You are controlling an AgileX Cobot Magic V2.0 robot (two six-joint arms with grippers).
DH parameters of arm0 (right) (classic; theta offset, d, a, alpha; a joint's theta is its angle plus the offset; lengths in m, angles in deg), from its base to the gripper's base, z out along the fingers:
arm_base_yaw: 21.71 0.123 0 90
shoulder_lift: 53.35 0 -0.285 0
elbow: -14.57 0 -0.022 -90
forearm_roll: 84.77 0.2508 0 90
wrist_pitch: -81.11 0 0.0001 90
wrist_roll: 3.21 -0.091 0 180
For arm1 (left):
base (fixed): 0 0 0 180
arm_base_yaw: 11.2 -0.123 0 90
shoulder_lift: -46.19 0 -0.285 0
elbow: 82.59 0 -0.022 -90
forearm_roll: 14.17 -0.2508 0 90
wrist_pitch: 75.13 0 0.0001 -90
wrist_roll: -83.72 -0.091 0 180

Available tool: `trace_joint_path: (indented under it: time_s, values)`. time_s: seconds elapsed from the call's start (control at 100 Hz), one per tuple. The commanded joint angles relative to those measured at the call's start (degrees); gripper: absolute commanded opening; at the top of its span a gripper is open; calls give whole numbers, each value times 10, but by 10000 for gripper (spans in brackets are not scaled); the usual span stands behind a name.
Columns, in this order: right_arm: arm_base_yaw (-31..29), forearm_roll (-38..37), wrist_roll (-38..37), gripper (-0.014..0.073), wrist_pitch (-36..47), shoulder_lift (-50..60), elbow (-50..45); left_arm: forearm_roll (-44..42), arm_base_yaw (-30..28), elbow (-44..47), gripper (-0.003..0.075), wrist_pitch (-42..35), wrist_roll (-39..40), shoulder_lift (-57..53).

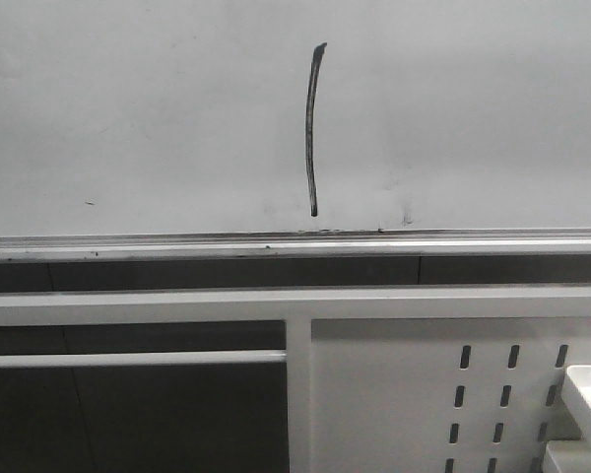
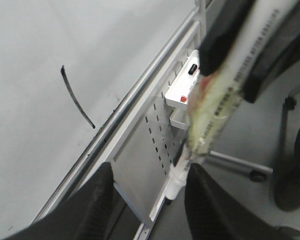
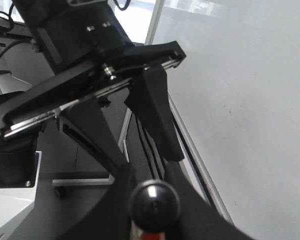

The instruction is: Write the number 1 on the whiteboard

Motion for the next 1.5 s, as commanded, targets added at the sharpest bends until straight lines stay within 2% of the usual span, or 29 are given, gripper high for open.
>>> trace_joint_path:
  time_s: [0.0,0.19,0.51,0.61,0.8,0.95,1.12,1.32,1.49]
  values:
    - [3,-21,-1,-77,25,11,23,10,16,-30,313,-19,-29,17]
    - [32,-69,-1,-77,27,16,23,11,29,-31,313,-20,-29,28]
    - [58,-70,-1,-77,48,16,23,25,29,-31,310,-23,-29,28]
    - [58,-70,-1,-77,43,16,23,28,29,-31,247,-23,-29,28]
    - [58,-70,-1,-77,32,16,23,29,29,-31,64,-23,-29,28]
    - [58,-70,-1,-77,30,16,23,36,29,-31,-18,-24,-29,28]
    - [58,-70,-1,-77,26,16,23,56,29,-31,-6,-28,-29,28]
    - [58,-70,-1,-77,4,16,23,74,29,-31,125,-28,-29,28]
    - [58,-70,-1,-77,2,16,23,88,29,-34,131,-28,-29,27]
